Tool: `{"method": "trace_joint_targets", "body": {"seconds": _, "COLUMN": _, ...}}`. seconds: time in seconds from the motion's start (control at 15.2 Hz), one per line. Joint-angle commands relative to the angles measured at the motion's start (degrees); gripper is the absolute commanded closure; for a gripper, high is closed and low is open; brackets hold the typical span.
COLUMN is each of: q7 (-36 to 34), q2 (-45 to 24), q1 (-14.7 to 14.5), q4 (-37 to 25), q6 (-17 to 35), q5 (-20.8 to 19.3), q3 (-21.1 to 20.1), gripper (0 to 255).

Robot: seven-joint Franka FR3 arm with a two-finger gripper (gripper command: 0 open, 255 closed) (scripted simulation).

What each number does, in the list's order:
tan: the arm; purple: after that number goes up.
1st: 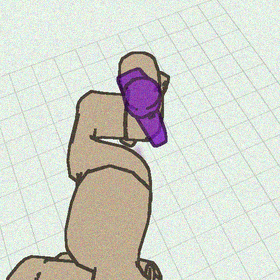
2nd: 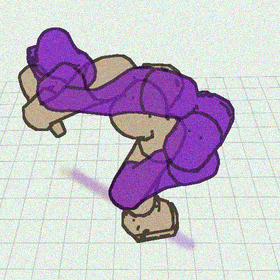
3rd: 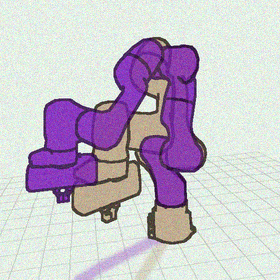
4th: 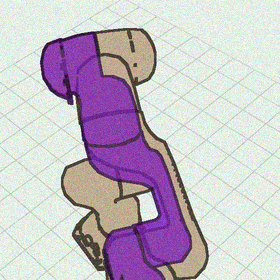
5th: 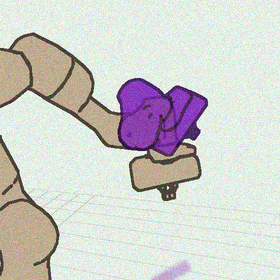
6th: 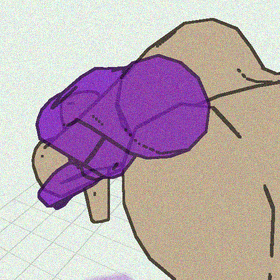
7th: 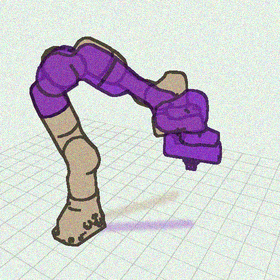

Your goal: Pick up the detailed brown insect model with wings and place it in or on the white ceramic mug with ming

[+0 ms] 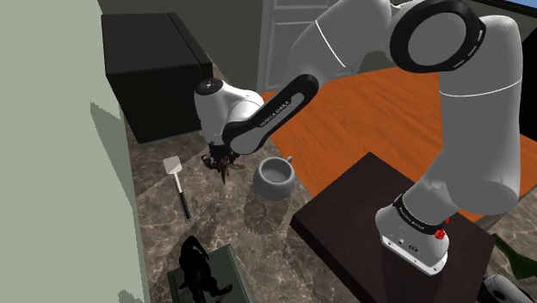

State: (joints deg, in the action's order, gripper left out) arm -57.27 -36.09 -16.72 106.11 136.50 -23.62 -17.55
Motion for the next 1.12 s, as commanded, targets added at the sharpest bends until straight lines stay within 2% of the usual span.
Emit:
{"method": "trace_joint_targets", "body": {"seconds": 0.0, "q7": 0.45, "q2": 1.23, "q1": 0.32, "q4": 0.19, "q6": -1.01, "q5": 0.56, "q3": -0.44, "gripper": 255}}
{"method": "trace_joint_targets", "body": {"seconds": 0.99, "q7": 3.42, "q2": 8.75, "q1": 2.06, "q4": -0.01, "q6": -8.3, "q5": 4.41, "q3": -3.0, "gripper": 255}}
{"method": "trace_joint_targets", "body": {"seconds": 1.06, "q7": 3.89, "q2": 10.66, "q1": 3.0, "q4": 3.01, "q6": -7.03, "q5": 4.76, "q3": -3.13, "gripper": 255}}
